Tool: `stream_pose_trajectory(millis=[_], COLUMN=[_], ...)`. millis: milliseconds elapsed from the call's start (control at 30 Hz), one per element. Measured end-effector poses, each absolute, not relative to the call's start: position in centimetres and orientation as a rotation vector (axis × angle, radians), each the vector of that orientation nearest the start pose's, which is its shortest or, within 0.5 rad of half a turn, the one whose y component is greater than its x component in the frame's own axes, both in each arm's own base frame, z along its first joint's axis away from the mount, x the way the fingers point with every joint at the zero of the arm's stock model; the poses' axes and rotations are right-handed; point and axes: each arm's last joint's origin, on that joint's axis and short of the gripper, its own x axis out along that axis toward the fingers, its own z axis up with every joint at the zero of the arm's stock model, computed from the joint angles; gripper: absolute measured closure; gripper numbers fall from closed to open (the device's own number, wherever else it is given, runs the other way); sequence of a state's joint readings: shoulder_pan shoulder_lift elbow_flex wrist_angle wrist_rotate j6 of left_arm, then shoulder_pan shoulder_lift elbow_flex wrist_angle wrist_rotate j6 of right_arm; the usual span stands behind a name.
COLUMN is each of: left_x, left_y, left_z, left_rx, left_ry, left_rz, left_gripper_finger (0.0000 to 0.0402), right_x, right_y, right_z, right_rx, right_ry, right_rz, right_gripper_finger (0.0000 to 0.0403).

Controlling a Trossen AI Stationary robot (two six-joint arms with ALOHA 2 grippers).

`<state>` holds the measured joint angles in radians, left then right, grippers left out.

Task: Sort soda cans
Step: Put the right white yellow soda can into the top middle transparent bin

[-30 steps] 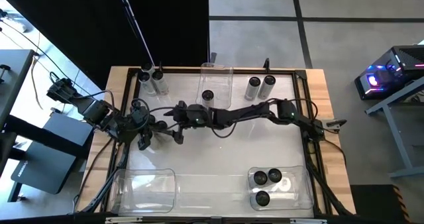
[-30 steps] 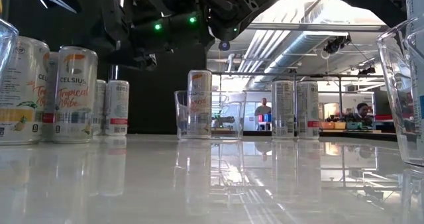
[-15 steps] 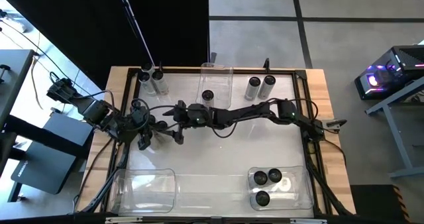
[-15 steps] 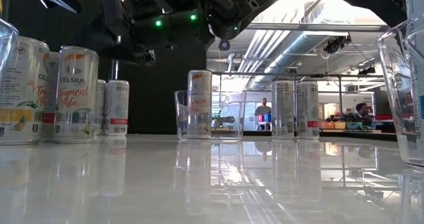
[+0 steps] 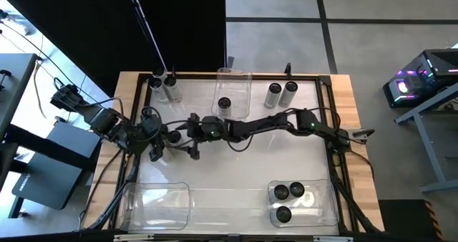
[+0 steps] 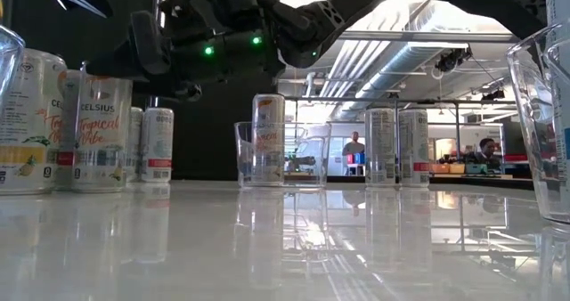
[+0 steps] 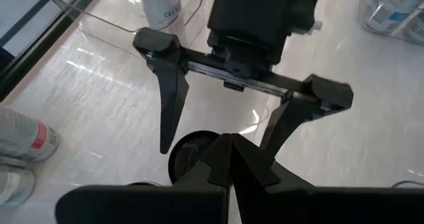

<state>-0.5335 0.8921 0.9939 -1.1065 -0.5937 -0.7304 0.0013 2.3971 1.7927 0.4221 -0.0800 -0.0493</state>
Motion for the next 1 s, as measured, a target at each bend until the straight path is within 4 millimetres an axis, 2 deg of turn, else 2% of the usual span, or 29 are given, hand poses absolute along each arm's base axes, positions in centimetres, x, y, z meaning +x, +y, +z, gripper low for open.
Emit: stream_pose_trajectory(millis=[133,267,633,833,1000], left_x=[13.0,13.0,13.0,13.0,13.0], left_y=[-5.8,-5.8,-5.8,-5.8,-5.8], left_z=[31.6,31.6,31.6,31.6,31.7], left_rx=[-0.149,-0.151,-0.152,-0.172,-0.176], left_ry=[0.763,0.762,0.761,0.756,0.752], left_rz=[0.352,0.352,0.351,0.361,0.365], left_gripper_finger=[0.0401,0.0401,0.0401,0.0401,0.0401], right_x=[54.6,54.6,54.6,54.5,53.7], right_y=[0.3,0.3,0.2,0.1,0.1], right_z=[17.0,17.0,17.0,17.4,19.1], right_rx=[-0.053,-0.078,-0.073,-0.050,-0.055], right_ry=[0.173,0.167,0.164,0.178,0.246], right_rz=[0.086,0.088,0.076,0.033,-0.001], right_gripper_finger=[0.0031,0.0053,0.0179,0.0179,0.0179])
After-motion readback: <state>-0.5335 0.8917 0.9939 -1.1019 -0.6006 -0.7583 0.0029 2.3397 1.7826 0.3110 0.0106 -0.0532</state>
